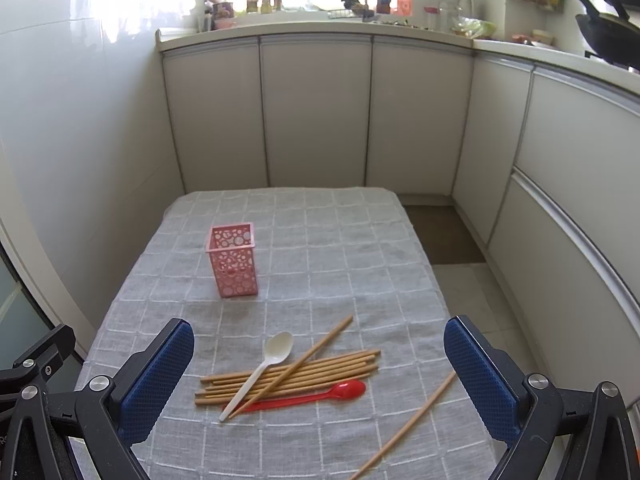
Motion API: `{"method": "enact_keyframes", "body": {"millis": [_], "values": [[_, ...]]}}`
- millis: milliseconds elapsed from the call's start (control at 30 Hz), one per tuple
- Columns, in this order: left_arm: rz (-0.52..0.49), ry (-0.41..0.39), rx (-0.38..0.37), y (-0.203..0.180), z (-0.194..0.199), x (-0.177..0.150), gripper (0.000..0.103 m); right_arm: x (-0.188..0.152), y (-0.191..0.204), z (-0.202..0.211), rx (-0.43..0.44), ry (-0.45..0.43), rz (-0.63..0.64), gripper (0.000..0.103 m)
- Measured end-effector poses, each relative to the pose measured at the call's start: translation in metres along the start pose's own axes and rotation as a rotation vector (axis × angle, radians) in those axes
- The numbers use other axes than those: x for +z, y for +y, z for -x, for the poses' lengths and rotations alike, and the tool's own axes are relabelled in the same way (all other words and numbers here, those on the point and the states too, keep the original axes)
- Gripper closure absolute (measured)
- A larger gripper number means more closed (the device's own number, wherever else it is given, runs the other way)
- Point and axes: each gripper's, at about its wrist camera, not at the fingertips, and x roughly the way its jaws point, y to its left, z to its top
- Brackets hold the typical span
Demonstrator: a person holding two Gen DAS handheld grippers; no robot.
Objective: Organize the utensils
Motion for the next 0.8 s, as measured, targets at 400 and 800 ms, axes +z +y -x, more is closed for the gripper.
{"method": "enact_keyframes", "body": {"millis": [400,800], "values": [[0.001,-0.001,-0.001,0.0002,-0.0004,-0.0002,0.002,-0.0014,-0.0018,0.0008,-0.001,-0.003,-0.002,0.0],[0.0,-0.001,-0.001,0.0009,-0.0011,0.0001,0.002,-0.0023,-0.0022,0.0012,-0.002,-0.002,-0.003,0.0]]}}
